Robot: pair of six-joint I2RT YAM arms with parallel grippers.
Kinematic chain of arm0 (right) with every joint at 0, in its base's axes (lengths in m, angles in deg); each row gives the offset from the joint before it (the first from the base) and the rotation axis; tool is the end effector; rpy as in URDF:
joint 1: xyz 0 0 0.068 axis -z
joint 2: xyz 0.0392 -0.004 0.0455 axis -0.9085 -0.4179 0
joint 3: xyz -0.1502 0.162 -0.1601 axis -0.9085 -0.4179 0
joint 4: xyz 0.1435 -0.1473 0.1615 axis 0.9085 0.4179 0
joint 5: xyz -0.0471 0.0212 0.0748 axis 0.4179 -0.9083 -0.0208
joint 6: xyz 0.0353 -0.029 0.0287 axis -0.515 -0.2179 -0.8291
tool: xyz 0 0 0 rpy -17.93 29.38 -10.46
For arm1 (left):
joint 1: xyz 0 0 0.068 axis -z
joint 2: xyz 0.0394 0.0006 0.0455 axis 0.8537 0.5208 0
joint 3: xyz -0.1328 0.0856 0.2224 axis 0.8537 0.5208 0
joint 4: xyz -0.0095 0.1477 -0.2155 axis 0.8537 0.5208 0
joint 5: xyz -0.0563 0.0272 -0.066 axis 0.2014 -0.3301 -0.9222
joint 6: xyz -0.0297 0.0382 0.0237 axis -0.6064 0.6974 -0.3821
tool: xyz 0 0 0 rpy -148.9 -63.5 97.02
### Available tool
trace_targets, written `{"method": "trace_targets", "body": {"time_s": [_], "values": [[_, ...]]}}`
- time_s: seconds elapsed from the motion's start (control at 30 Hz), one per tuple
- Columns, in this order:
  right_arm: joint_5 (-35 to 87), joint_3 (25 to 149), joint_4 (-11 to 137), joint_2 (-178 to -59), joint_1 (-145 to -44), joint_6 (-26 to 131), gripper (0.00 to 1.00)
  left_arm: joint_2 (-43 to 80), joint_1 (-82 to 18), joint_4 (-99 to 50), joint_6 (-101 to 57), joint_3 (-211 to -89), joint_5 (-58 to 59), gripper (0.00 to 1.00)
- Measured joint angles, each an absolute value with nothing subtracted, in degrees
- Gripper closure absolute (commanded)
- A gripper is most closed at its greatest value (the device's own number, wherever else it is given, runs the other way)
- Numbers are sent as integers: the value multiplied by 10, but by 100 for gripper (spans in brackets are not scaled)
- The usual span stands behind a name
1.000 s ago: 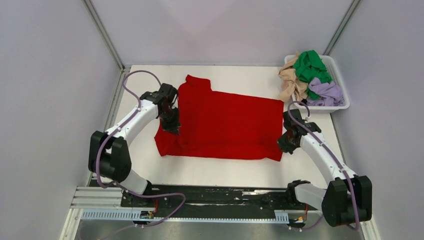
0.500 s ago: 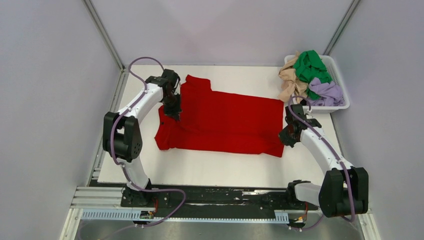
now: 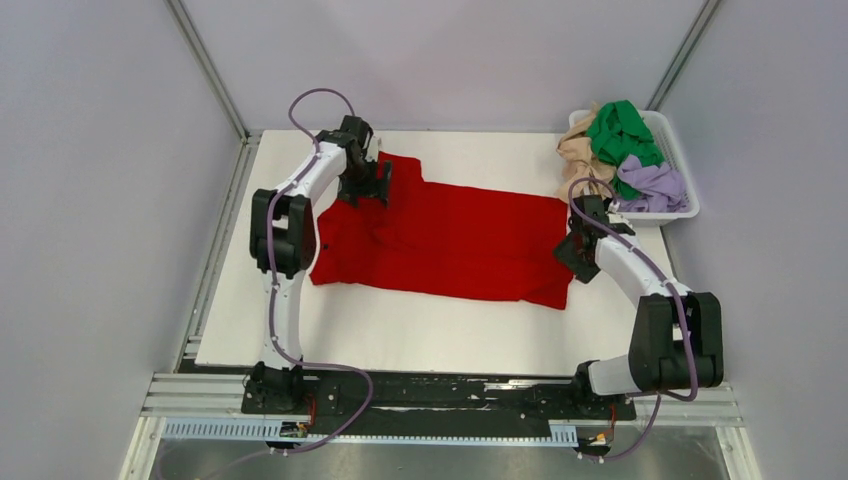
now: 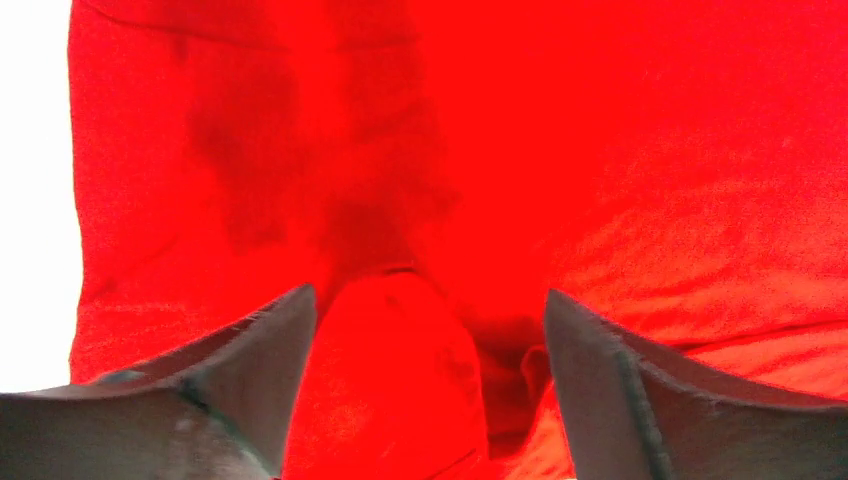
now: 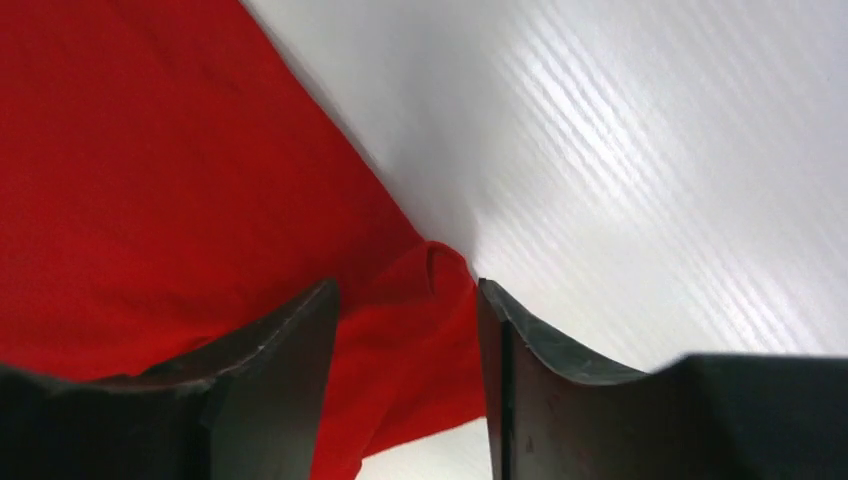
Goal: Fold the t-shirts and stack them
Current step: Fold the flattened tshirt in 1/3 of the way
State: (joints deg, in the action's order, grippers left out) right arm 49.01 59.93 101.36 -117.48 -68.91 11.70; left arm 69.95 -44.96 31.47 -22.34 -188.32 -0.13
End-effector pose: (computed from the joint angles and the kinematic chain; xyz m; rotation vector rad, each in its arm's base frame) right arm 0.2521 0.0067 0.1948 1.0730 2.4947 -0.1176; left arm 0.4543 -0.1160 0.2077 0.0891 2.8224 -0.3240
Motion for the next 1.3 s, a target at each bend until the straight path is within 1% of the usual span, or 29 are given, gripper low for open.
{"method": "trace_targets", "body": {"time_s": [0.03,0.07,0.17,0.23,0.33,0.4,0.57,0.63,0.7,0.77,0.87,0.93,1.0,1.07,1.1,1.27,1.3], "values": [[492,605,1009,-1179,-688,124,14,715,-450,312,-216,-1902,-1,1],[494,609,1004,-1179,-688,131,2,723,-451,310,-215,-1912,0,0],[494,613,992,-1171,-687,146,0,710,-453,296,-217,-1889,4,0],[487,606,989,-1152,-687,152,0,663,-454,272,-227,-1820,10,0],[470,575,990,-1091,-687,156,0,553,-455,244,-255,-1686,21,0],[459,555,997,-1048,-687,156,0,458,-455,228,-281,-1593,35,0],[437,498,1027,-936,-687,145,0,241,-456,182,-347,-1429,88,0],[428,472,1042,-896,-686,134,2,168,-459,163,-374,-1370,109,0],[421,445,1054,-862,-686,120,5,125,-467,149,-395,-1322,118,0],[414,423,1065,-839,-686,106,12,107,-482,139,-414,-1284,120,0],[410,408,1074,-831,-686,89,24,112,-512,118,-436,-1230,106,1],[411,405,1075,-837,-686,77,28,121,-526,102,-447,-1203,93,4],[414,405,1074,-850,-686,68,30,132,-535,82,-455,-1187,82,7],[414,404,1072,-871,-686,64,34,142,-541,61,-460,-1180,74,13],[414,402,1068,-881,-686,62,35,147,-543,52,-462,-1179,72,17],[414,391,1052,-916,-686,54,38,181,-561,2,-468,-1173,63,28],[414,388,1049,-920,-686,54,39,187,-565,-4,-469,-1172,62,31]]}}
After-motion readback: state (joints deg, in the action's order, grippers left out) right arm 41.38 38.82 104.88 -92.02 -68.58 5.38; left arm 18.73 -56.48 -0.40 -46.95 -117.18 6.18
